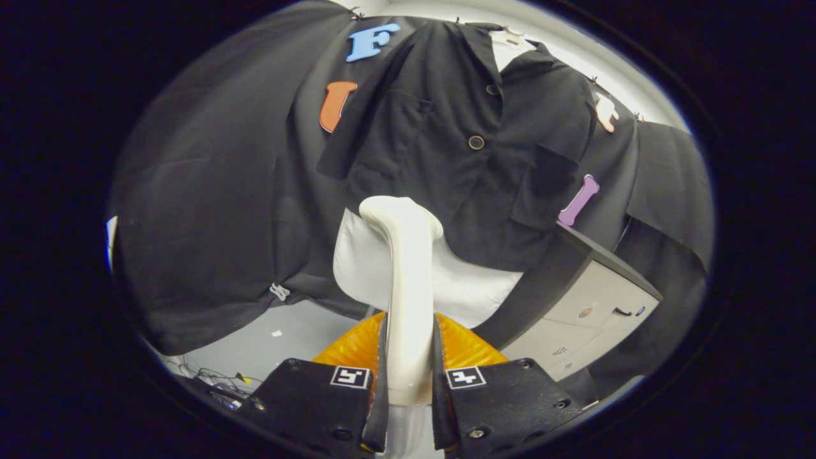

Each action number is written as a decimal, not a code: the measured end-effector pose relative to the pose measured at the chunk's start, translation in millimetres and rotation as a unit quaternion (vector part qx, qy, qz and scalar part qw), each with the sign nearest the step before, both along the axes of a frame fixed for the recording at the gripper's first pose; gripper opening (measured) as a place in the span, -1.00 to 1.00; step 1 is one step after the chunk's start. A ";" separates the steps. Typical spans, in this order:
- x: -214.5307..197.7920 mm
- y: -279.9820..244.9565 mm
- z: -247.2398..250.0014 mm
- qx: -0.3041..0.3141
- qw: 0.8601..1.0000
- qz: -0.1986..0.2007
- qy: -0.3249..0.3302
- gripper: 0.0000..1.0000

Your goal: Iron the clothes twice with a garment steamer, once on the left side and once on the right side.

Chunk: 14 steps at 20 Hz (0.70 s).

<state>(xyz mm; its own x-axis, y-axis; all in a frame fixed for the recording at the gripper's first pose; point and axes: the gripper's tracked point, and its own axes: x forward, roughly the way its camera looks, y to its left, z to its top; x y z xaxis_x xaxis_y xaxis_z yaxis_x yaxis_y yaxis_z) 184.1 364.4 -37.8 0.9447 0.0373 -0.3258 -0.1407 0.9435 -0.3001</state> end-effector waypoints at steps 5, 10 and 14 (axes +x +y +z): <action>-16.4 -17.0 10.0 0.006 1.000 -0.006 -0.006 -0.39; -37.4 -43.3 21.3 0.009 1.000 -0.016 -0.006 -0.39; -49.1 -59.2 26.9 0.009 0.999 -0.031 -0.005 -0.39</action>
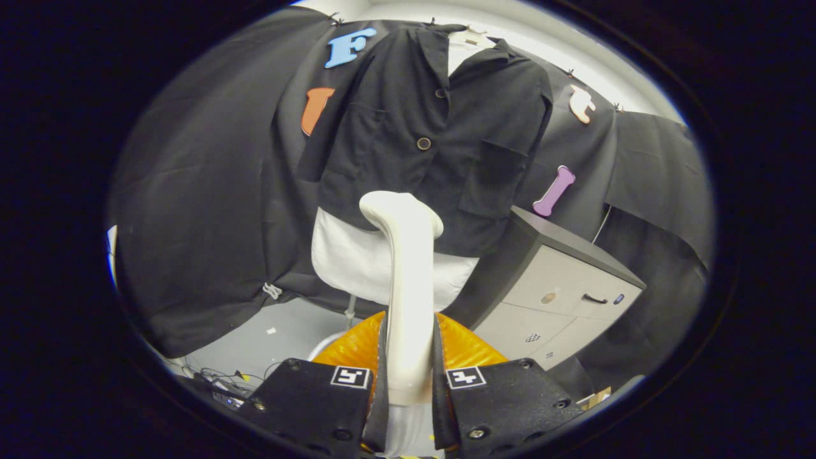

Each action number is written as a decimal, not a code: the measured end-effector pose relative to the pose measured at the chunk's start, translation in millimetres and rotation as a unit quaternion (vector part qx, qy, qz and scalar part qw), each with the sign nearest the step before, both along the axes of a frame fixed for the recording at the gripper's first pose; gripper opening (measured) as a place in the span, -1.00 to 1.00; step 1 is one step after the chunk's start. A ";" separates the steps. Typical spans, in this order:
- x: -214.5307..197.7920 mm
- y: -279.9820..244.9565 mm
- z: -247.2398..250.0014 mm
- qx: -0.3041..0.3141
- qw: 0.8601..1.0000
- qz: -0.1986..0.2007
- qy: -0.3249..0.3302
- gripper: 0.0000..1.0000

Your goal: Iron the clothes twice with a garment steamer, once on the left side and once on the right side.

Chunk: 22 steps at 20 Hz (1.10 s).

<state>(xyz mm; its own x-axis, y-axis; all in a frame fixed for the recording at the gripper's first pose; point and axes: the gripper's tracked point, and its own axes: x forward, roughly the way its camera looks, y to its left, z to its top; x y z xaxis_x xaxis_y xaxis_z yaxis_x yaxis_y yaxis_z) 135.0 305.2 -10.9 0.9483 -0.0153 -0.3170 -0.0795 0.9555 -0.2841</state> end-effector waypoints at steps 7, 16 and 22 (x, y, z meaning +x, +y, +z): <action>-27.3 -30.3 2.3 0.023 1.000 -0.011 0.016 -0.39; -78.5 -138.3 2.9 0.046 0.996 -0.058 0.040 -0.39; -136.2 -223.6 3.3 0.072 0.995 -0.053 0.054 -0.39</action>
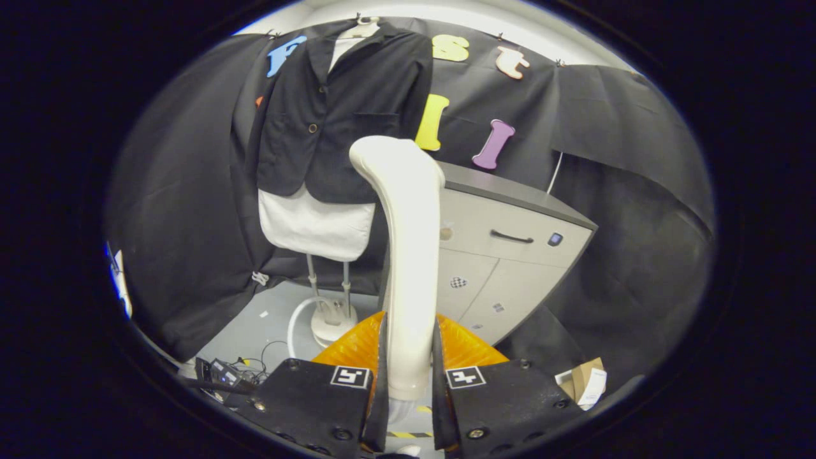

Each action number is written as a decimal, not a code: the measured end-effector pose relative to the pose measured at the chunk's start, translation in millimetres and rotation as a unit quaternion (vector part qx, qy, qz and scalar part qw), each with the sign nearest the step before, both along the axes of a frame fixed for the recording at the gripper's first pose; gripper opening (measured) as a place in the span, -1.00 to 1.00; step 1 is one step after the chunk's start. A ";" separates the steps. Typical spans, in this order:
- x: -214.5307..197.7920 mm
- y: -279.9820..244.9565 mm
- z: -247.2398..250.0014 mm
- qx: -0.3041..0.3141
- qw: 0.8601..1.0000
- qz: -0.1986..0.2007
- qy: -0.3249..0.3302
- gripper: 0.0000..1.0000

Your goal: Iron the clothes twice with a garment steamer, once on the left side and once on the right side.

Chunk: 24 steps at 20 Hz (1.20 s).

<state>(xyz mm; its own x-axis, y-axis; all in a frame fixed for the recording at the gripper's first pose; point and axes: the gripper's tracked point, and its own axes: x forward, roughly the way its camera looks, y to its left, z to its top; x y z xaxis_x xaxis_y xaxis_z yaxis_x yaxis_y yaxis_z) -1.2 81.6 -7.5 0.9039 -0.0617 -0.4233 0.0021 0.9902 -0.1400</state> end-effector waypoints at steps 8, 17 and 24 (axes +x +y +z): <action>-57.6 -90.4 -19.5 0.029 0.999 0.002 0.019 -0.39; -79.8 -136.0 -48.7 0.060 0.998 -0.007 0.032 -0.39; -84.6 -132.8 -54.0 0.064 0.997 -0.016 0.039 -0.39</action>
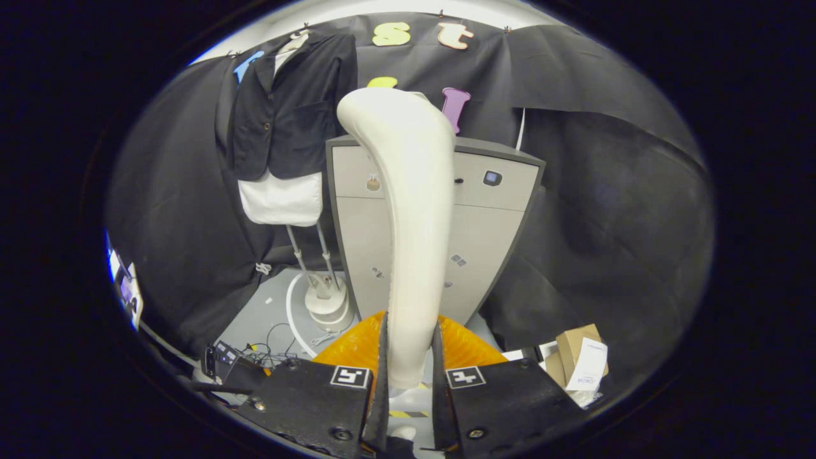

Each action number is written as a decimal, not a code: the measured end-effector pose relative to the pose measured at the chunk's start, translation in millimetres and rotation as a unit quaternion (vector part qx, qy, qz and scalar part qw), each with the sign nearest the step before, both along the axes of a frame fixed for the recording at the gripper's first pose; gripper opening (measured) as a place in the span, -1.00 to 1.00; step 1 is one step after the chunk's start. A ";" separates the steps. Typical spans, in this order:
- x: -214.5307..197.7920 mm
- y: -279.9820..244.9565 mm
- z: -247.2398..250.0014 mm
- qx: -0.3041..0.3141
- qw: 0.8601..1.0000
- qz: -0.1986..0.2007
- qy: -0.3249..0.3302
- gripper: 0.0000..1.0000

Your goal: Iron the clothes twice with a garment steamer, once on the left side and once on the right side.

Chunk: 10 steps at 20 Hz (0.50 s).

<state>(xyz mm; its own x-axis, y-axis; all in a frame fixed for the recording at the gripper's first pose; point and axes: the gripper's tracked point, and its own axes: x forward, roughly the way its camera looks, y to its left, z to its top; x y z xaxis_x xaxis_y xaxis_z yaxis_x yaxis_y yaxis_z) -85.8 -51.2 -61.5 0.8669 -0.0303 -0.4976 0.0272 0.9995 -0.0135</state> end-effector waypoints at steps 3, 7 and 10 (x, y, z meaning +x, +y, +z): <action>-2.9 1.7 -1.3 -0.002 1.000 -0.002 0.003 -0.39; -2.1 6.4 -0.8 -0.005 1.000 -0.002 0.005 -0.39; 0.9 11.7 -1.7 -0.007 1.000 0.002 0.007 -0.39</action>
<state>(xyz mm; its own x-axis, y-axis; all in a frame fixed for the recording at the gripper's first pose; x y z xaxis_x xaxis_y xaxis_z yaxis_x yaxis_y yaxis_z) -84.9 -39.5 -63.2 0.8602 -0.0350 -0.5087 0.0238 0.9993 -0.0287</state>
